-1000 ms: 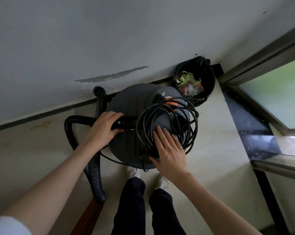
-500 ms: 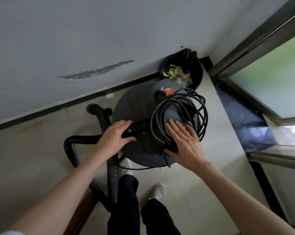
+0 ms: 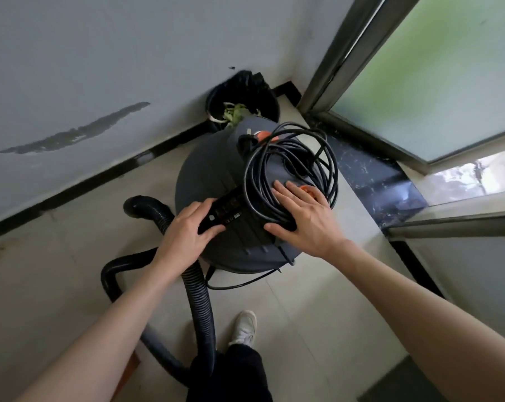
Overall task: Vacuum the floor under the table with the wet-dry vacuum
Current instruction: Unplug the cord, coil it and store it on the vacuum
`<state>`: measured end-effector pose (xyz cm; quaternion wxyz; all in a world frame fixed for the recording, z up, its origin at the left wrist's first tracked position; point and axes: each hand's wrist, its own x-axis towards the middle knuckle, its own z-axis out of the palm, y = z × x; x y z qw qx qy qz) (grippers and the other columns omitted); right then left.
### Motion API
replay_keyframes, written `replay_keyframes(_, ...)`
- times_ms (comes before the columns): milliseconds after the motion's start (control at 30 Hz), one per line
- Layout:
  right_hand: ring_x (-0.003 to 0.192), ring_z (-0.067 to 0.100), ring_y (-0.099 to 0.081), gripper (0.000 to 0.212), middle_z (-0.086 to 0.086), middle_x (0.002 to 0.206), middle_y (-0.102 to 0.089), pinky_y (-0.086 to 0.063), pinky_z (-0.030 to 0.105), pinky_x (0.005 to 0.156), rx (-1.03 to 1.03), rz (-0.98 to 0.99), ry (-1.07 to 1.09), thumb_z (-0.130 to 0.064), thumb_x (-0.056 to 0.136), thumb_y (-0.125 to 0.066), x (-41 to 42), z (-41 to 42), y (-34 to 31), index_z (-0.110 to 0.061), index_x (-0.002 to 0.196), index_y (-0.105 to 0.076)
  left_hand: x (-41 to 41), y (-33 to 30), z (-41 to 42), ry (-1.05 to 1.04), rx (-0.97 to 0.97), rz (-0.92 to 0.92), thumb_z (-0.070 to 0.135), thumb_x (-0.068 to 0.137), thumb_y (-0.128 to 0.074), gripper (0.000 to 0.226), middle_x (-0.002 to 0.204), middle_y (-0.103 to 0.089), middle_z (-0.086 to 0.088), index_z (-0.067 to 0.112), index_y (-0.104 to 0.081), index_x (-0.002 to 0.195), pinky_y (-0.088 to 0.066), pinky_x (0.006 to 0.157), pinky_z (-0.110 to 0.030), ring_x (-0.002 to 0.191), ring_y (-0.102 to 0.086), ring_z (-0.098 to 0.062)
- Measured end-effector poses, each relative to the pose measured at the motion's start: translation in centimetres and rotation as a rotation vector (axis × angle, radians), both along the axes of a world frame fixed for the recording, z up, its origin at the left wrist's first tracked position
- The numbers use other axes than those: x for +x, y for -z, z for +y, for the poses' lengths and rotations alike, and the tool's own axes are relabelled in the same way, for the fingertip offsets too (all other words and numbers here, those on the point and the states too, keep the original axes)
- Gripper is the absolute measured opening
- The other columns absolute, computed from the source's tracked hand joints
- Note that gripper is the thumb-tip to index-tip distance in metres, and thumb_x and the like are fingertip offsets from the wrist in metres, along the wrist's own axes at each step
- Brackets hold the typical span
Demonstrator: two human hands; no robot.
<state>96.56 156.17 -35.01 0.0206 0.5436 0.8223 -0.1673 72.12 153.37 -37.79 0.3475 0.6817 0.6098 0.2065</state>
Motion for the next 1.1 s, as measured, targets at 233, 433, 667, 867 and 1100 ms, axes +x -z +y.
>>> replay_keyframes(233,0.133,0.024,-0.045,0.075,0.001,0.142,-0.049,-0.032,0.048,0.110,0.060,0.007,0.108,-0.068,0.084,-0.037,4.4,-3.6,0.5,-0.016,0.134,-0.054,4.0,1.0,-1.5,0.174,0.071,0.054,0.031,0.082,-0.068,0.053,0.097,-0.063,-0.008,0.004,-0.056,0.125,-0.046,0.082,-0.033,0.091,-0.059,-0.027)
replay_keyframes(433,0.126,0.024,-0.053,0.073,0.001,0.135,-0.057,-0.032,0.051,0.110,0.142,-0.053,0.301,-0.068,0.081,-0.040,6.9,-7.5,0.5,-0.014,0.124,-0.063,7.8,1.5,-2.9,0.354,0.062,0.081,0.050,0.083,-0.043,0.067,0.136,-0.053,-0.007,0.008,-0.047,0.136,-0.023,0.107,-0.052,0.134,-0.037,-0.034)
replay_keyframes(667,0.123,0.022,-0.055,0.075,0.002,0.132,-0.060,-0.023,0.046,0.113,0.217,-0.155,0.483,-0.069,0.076,-0.046,7.9,-10.1,0.8,-0.015,0.127,-0.060,11.5,1.8,-4.8,0.477,0.009,0.137,0.058,0.083,-0.025,0.077,0.150,-0.037,0.002,0.021,-0.017,0.150,-0.010,0.113,-0.055,0.143,-0.022,-0.030)
replay_keyframes(867,0.124,0.020,-0.054,0.067,0.002,0.132,-0.060,-0.023,0.043,0.114,0.227,-0.179,0.450,-0.061,0.080,-0.042,11.7,-10.3,0.9,-0.018,0.129,-0.059,14.9,1.6,-5.9,0.482,0.006,0.175,0.056,0.088,-0.032,0.073,0.141,-0.049,0.001,0.026,-0.007,0.150,-0.011,0.113,-0.054,0.143,-0.022,-0.029)
replay_keyframes(1100,0.122,0.021,-0.056,0.065,0.003,0.128,-0.062,-0.031,0.048,0.112,0.200,-0.168,0.475,-0.052,0.076,-0.042,17.0,-12.3,0.5,-0.016,0.126,-0.061,20.5,1.1,-7.3,0.512,-0.007,0.193,0.042,0.092,-0.050,0.074,0.148,-0.040,-0.002,0.023,-0.009,0.151,-0.008,0.114,-0.053,0.144,-0.018,-0.027)
